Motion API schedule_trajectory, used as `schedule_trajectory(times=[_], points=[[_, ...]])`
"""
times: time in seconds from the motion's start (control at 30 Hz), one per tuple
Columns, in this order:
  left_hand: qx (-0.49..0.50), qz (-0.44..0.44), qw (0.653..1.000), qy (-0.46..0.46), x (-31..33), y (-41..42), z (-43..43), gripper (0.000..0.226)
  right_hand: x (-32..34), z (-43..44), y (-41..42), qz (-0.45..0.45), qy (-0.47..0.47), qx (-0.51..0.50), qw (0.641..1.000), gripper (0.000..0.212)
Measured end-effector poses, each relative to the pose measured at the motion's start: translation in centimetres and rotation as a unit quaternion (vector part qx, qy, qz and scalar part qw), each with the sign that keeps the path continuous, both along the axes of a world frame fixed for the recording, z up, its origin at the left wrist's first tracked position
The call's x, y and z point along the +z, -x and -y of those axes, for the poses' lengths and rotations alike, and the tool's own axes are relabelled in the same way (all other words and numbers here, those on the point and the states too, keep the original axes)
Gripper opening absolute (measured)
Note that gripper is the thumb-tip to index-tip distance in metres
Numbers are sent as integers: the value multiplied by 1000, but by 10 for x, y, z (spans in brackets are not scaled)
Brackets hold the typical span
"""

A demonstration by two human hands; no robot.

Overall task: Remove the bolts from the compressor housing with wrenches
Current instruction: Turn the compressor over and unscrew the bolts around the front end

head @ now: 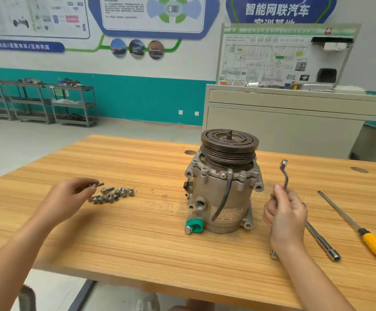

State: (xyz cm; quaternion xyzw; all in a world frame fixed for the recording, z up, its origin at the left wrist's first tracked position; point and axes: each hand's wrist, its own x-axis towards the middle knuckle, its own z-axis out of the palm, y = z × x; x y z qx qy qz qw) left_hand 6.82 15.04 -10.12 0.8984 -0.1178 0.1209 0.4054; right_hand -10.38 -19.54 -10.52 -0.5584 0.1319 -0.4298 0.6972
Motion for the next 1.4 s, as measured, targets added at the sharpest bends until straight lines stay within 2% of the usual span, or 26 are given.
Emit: schedule_trajectory(times=[0.2, 0.43, 0.8, 1.03, 1.13, 1.23, 1.33, 1.4], points=[[85, 23, 994, -66, -33, -18, -27, 18, -7, 1, 1, 3, 22, -18, 1000, 28], [60, -19, 991, -122, -32, -41, -19, 22, -6, -2, 1, -10, 36, -26, 999, 26], [31, -20, 994, -101, -42, -49, -15, 22, -6, -3, 0, -36, 40, -11, 998, 23], [57, 7, 994, -89, -47, -51, -10, 23, -8, -1, -2, -47, 58, -18, 997, 21], [65, 83, 994, -7, -34, -36, 12, 32, -10, 1, -3, -63, 69, -45, 995, 20], [-29, 138, 985, 98, -10, 3, 62, 52, -12, 3, -4, -71, 67, -61, 993, 20], [-166, 126, 970, 127, 9, 51, 125, 91, -15, 2, -7, -90, 88, -66, 990, 19], [-231, 97, 961, 117, 8, 71, 162, 105, -16, 2, -7, -104, 121, -73, 984, 30]])
